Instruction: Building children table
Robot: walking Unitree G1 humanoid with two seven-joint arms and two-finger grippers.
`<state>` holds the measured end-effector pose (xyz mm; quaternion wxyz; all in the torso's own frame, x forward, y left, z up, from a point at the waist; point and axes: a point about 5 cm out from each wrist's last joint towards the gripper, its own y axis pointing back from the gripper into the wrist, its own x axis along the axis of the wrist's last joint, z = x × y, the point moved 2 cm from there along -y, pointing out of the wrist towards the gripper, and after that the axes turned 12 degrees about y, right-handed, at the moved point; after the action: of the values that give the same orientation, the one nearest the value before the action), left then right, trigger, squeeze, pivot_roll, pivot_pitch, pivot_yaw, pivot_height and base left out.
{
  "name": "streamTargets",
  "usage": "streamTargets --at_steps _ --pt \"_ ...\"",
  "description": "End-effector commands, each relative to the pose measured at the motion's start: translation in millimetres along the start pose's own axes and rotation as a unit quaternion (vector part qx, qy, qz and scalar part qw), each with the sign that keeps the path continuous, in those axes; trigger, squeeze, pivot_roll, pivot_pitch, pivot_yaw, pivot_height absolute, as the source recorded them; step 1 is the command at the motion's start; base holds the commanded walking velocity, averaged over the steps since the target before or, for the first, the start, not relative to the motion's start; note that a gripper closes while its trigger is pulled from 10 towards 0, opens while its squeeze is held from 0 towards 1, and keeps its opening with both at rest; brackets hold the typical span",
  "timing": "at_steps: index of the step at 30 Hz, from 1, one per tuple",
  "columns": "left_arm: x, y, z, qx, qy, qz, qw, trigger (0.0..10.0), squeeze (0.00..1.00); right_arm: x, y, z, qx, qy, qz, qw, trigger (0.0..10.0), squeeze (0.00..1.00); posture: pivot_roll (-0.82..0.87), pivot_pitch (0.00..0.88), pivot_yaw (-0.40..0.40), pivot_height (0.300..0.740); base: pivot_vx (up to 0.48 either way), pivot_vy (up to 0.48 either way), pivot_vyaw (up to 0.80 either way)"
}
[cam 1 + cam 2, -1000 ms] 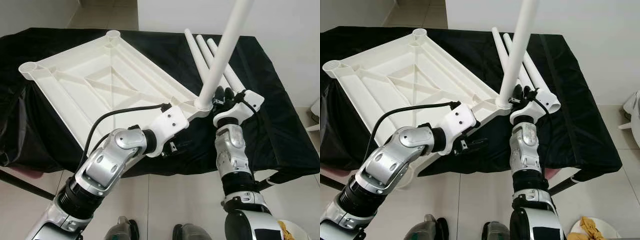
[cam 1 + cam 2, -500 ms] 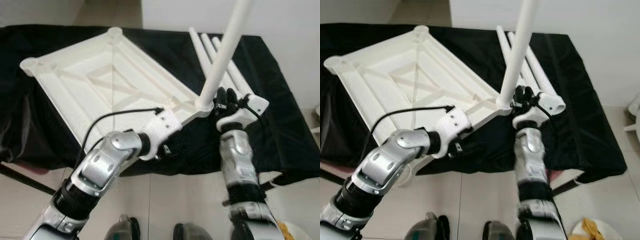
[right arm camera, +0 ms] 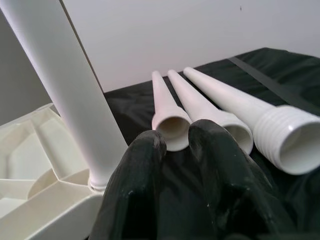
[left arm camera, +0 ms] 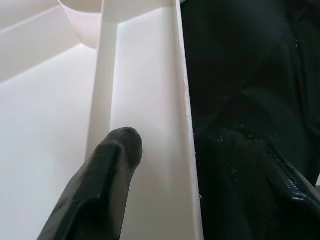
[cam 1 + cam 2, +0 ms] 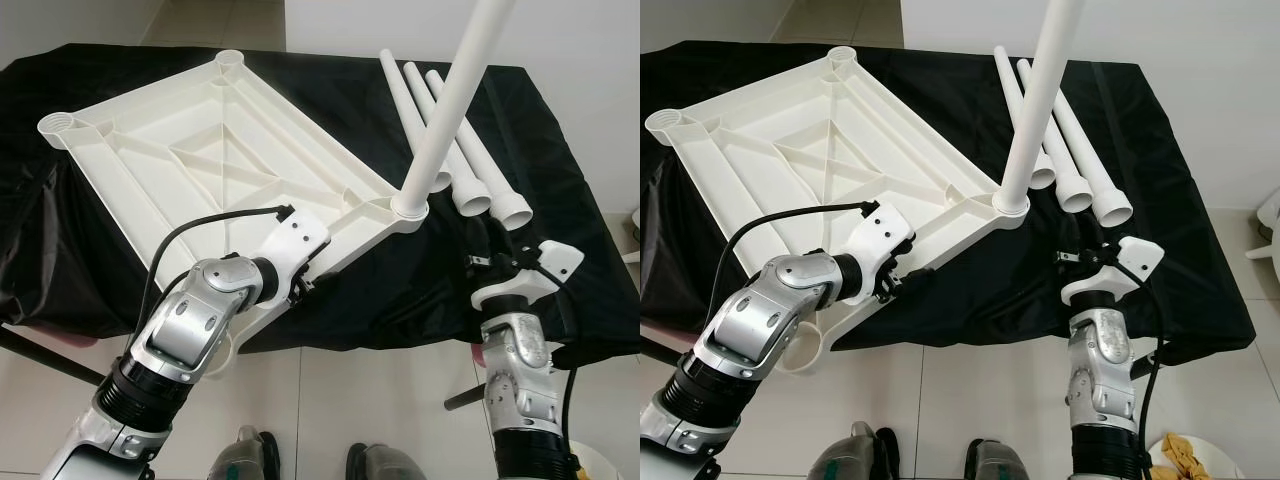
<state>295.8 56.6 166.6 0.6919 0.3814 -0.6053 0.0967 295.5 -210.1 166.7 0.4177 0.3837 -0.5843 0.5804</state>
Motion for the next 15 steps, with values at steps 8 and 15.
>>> streamTargets --at_steps 8,15 --pt "-24.0 -2.9 3.0 0.008 0.015 -0.052 0.998 10.0 0.0 6.1 2.5 -1.5 0.032 -0.001 -0.006 0.999 10.0 0.0 -0.02 0.129 0.01 0.74 0.0 0.0 0.0" --pt "-27.7 -5.3 4.6 0.012 0.035 -0.059 0.998 3.5 0.0 9.4 -1.1 -0.4 0.038 0.0 -0.007 0.999 10.0 0.0 -0.02 0.111 0.006 0.74 0.0 0.0 0.0"
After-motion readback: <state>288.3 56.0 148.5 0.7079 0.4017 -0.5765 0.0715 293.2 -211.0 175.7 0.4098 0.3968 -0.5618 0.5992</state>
